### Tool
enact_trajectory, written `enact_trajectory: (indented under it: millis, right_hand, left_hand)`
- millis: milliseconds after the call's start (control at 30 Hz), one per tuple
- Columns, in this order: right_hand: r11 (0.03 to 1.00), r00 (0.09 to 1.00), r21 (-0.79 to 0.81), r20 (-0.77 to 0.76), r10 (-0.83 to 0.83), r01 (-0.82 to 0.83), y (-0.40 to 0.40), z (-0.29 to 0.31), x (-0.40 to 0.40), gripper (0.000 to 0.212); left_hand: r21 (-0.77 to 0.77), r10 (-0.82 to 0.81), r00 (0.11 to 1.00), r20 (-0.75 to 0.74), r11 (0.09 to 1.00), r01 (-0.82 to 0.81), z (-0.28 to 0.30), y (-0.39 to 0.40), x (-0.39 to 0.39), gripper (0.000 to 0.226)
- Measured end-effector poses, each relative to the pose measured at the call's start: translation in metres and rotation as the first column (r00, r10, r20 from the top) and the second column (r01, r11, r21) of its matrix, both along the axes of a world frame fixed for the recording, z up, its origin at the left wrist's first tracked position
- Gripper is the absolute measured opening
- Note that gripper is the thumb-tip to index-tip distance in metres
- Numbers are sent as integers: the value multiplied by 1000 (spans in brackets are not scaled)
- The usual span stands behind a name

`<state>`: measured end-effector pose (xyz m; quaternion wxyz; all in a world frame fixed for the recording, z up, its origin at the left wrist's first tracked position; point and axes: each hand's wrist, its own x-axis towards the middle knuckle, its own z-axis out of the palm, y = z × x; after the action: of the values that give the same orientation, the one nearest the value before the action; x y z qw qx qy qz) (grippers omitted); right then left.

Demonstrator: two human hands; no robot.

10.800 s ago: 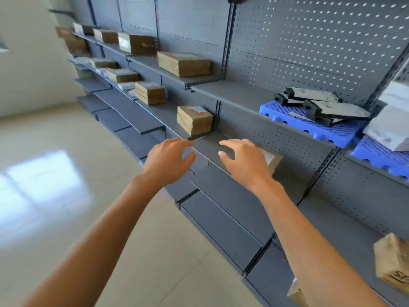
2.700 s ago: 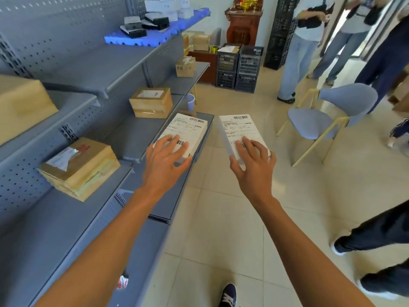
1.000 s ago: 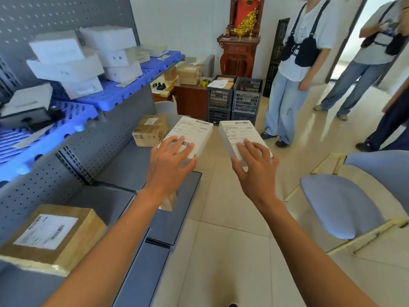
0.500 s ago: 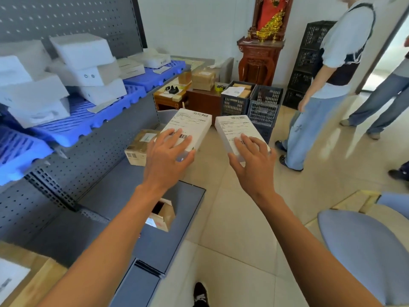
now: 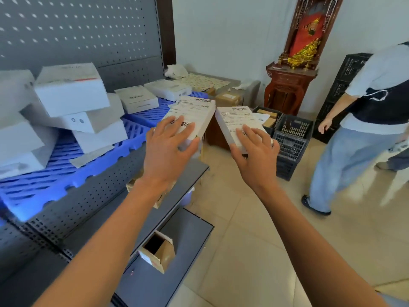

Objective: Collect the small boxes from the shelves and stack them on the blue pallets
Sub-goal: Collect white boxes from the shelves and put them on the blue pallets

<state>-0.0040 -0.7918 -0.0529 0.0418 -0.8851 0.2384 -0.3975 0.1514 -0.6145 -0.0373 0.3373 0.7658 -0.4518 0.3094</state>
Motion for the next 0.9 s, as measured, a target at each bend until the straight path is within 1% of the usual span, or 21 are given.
enact_trajectory:
  millis: [133, 233, 333, 467, 533, 633, 733, 900]
  right_hand:
    - [998, 998, 8, -4, 67, -67, -37, 14, 48, 44]
    - [990, 990, 9, 5, 140, -140, -65, 20, 88, 45]
    - [973, 973, 24, 16, 230, -230, -86, 28, 125, 46]
    - [944, 943, -3, -30, 330, -330, -107, 39, 171, 45]
    - [931, 930, -13, -42, 364, -365, -114, 43, 191, 43]
    - [913, 913, -33, -59, 404, -406, -119, 49, 221, 40]
    - [899, 894, -3, -97, 437, -439, -119, 55, 248, 41]
    - [880, 874, 12, -115, 472, -474, -111, 62, 284, 41]
  left_hand:
    - [-9, 74, 997, -21, 997, -74, 18, -23, 31, 47]
    - [-27, 156, 987, -23, 987, -157, 25, -38, 53, 43]
    - [-12, 254, 967, -15, 967, -254, 32, -52, 72, 44]
    - [-12, 364, 931, -19, 931, -364, 40, -63, 92, 45]
    - [-10, 398, 917, -42, 917, -398, 44, -66, 101, 44]
    - [19, 468, 883, -38, 884, -468, 52, -70, 115, 42]
    - [30, 521, 852, -42, 853, -521, 58, -71, 128, 37]
    - [84, 591, 797, -128, 807, -585, 56, -66, 150, 33]
